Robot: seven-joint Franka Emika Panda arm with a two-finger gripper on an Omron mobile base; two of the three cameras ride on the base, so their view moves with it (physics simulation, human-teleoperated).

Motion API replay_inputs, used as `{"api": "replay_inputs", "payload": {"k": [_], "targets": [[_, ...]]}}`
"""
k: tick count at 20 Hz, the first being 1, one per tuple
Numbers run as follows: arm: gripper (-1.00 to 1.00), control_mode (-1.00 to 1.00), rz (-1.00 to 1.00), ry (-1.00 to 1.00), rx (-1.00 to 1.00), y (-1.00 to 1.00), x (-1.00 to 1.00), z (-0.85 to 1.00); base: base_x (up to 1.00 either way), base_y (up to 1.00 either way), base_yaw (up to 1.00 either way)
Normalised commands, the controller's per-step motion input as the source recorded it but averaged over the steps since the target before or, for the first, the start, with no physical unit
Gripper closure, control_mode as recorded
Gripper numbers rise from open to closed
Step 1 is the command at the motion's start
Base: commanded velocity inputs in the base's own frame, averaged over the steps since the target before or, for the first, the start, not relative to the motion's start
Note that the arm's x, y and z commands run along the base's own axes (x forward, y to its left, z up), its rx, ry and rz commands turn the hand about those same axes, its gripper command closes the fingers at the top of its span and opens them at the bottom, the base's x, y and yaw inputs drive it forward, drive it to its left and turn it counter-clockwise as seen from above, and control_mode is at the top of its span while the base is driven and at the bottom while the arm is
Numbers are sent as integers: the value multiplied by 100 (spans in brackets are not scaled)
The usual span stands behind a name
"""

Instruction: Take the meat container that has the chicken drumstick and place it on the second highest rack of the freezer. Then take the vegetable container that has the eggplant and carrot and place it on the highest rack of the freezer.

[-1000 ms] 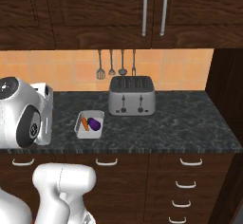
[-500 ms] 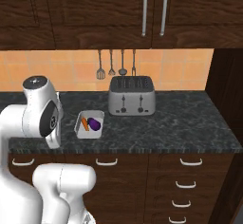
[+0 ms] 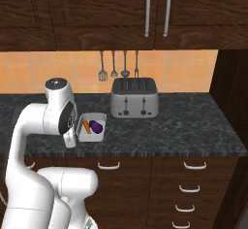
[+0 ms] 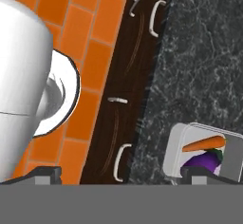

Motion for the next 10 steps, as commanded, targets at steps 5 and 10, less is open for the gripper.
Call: {"api": "replay_inputs", "payload": {"k": [5, 10], "targets": [[-100, -100, 0, 13, 0, 0, 37, -28, 0, 0, 0], [-100, -100, 0, 10, 0, 0, 33, -41, 0, 0, 0]]}}
